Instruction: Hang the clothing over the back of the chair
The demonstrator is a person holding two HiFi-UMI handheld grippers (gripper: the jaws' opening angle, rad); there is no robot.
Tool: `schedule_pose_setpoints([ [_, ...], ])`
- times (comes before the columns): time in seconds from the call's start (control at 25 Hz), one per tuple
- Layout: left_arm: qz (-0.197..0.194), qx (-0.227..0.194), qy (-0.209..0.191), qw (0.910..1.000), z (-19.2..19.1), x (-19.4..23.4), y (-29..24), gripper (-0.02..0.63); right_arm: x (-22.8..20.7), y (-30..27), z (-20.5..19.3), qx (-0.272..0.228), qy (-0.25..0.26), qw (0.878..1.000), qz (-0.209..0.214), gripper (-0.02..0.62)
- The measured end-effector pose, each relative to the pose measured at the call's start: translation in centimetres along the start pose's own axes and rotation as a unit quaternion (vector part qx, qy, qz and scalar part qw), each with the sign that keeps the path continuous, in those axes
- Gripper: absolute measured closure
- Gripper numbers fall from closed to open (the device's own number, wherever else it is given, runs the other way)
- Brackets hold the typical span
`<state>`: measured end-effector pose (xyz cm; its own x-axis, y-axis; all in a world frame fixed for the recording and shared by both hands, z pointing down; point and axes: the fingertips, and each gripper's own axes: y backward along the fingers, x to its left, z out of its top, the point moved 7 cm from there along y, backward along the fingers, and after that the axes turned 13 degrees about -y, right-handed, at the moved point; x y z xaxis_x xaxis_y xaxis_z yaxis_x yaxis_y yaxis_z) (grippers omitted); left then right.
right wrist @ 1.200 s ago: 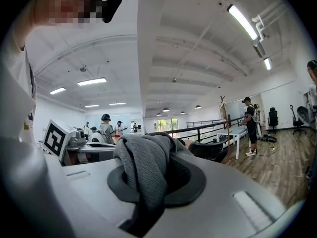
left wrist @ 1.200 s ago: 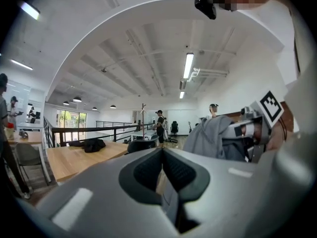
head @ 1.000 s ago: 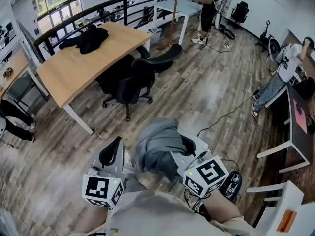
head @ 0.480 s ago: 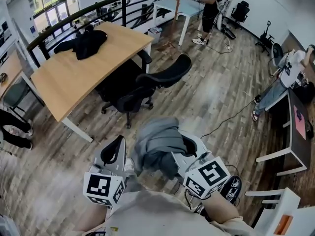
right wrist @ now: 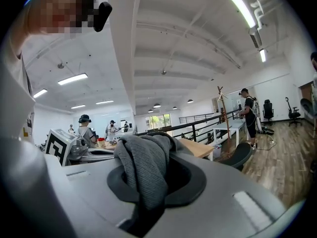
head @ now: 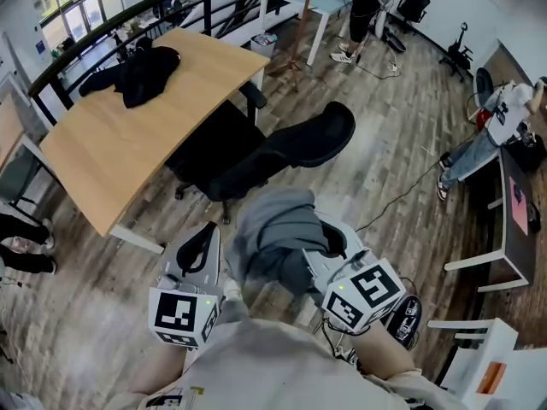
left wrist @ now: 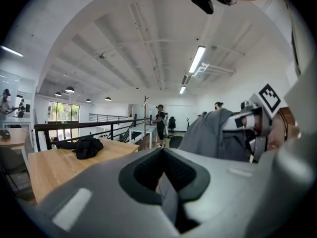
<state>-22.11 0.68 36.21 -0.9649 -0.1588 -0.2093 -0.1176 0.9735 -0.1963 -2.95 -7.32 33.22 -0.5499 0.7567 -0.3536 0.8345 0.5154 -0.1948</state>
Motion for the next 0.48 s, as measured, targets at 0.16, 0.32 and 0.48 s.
schedule_pose_setpoints([
  [0.16, -0.014, 0.003, -0.003, 0.9999, -0.7, 4.0, -2.3, 0.604, -0.1, -4.0, 0.7, -0.001, -0.015, 1.0, -0.014, 0.538],
  [0.32, -0.033, -0.002, -0.011, 0.9994, -0.7, 5.9, -4.1, 0.604, -0.1, -5.7, 1.4, -0.01, -0.021, 0.999, -0.029, 0.538],
  [0.48, -0.045, -0.004, -0.017, 0.9988, -0.4, 6.9, -5.1, 0.604, 0.2, -6.8, 1.8, -0.02, -0.024, 0.999, -0.031, 0.538],
])
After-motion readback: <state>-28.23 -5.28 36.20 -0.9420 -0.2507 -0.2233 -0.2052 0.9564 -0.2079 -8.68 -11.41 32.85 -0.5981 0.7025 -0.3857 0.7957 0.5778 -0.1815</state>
